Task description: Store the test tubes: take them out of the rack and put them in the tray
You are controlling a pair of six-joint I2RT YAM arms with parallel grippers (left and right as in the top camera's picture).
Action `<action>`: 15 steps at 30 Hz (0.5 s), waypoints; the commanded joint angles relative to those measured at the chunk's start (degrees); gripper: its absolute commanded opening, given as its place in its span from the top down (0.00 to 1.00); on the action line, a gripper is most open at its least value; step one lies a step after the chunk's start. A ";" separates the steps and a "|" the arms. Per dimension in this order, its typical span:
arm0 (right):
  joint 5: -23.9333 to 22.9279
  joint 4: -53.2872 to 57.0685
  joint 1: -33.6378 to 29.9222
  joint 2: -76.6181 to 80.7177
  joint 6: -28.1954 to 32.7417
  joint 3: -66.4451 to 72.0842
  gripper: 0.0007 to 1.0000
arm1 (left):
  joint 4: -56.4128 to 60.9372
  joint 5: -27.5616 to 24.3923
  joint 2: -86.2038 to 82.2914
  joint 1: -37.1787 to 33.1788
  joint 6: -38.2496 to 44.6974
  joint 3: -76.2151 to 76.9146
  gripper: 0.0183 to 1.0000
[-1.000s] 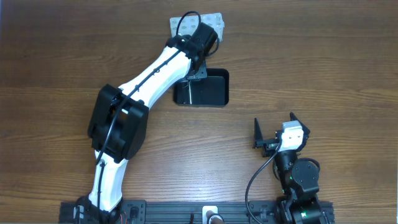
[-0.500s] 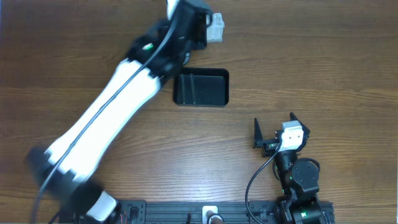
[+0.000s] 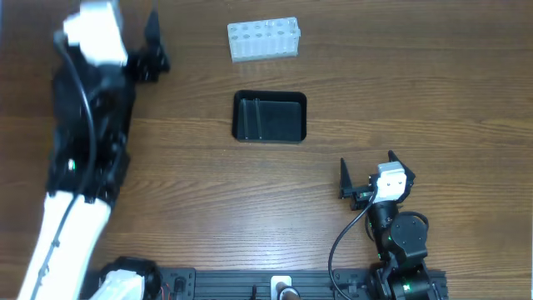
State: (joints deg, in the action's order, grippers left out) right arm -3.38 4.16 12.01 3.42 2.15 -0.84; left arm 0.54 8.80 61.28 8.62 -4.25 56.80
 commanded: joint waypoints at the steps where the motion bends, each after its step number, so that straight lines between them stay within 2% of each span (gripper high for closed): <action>1: 0.35 -0.13 0.31 -0.42 0.26 0.55 0.01 | 5.03 -9.09 -14.78 -5.51 1.51 -15.93 0.05; 6: 0.35 -0.13 0.31 -0.42 0.28 0.55 0.01 | 4.83 -9.90 -29.44 -9.07 1.49 -29.81 0.02; 15: 0.35 -0.13 0.31 -0.42 0.28 0.55 0.01 | 4.83 -11.06 -48.92 -9.70 1.44 -47.87 0.00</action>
State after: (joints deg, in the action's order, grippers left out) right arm -3.38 4.16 12.01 3.42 2.17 -0.84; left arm 5.15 -0.40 16.05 -0.78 -3.64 12.34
